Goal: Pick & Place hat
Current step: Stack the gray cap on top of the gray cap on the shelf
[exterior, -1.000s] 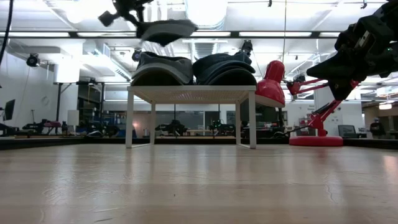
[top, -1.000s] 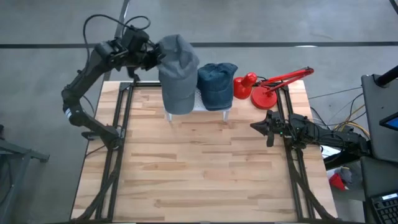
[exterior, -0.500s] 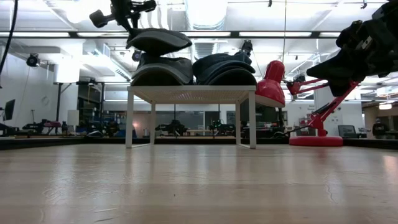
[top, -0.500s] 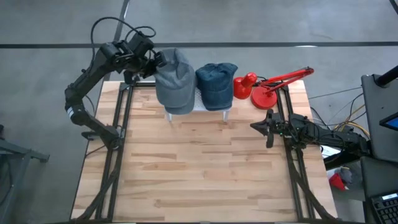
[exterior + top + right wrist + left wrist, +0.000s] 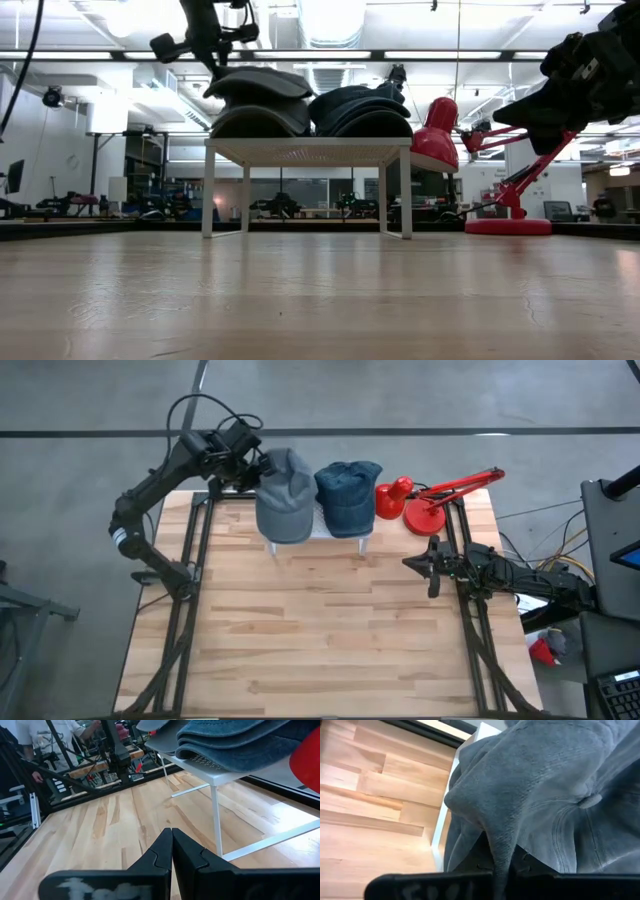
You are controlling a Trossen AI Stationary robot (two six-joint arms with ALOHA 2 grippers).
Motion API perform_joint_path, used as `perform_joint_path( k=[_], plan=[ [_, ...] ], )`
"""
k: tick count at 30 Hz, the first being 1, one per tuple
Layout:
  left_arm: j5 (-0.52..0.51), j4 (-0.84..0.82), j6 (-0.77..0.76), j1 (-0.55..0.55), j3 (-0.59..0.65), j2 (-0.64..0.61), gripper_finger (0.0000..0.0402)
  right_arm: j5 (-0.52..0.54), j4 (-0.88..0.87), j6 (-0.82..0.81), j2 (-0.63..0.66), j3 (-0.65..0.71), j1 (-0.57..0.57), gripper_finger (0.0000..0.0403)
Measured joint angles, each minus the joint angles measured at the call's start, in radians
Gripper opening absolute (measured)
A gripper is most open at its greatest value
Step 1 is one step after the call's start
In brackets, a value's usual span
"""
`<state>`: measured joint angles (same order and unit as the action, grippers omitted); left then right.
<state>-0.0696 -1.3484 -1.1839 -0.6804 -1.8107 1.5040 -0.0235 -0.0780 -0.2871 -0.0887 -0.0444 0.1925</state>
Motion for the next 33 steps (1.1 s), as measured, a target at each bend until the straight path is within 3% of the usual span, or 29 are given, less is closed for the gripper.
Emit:
perform_joint_path(
  k=[10,16,33],
  plan=[
    [0.006,0.081,0.001,0.000,0.095,0.000,0.0005,0.000,0.000,0.000,0.000,0.000,0.000,0.0008],
    [0.007,0.104,0.024,0.000,0.109,0.000,0.0028,0.000,0.000,0.000,0.000,0.000,0.000,0.0008],
    [0.012,0.116,0.156,-0.001,0.072,-0.014,0.0176,0.000,0.000,-0.001,0.000,0.000,0.000,0.0008]
  ],
)
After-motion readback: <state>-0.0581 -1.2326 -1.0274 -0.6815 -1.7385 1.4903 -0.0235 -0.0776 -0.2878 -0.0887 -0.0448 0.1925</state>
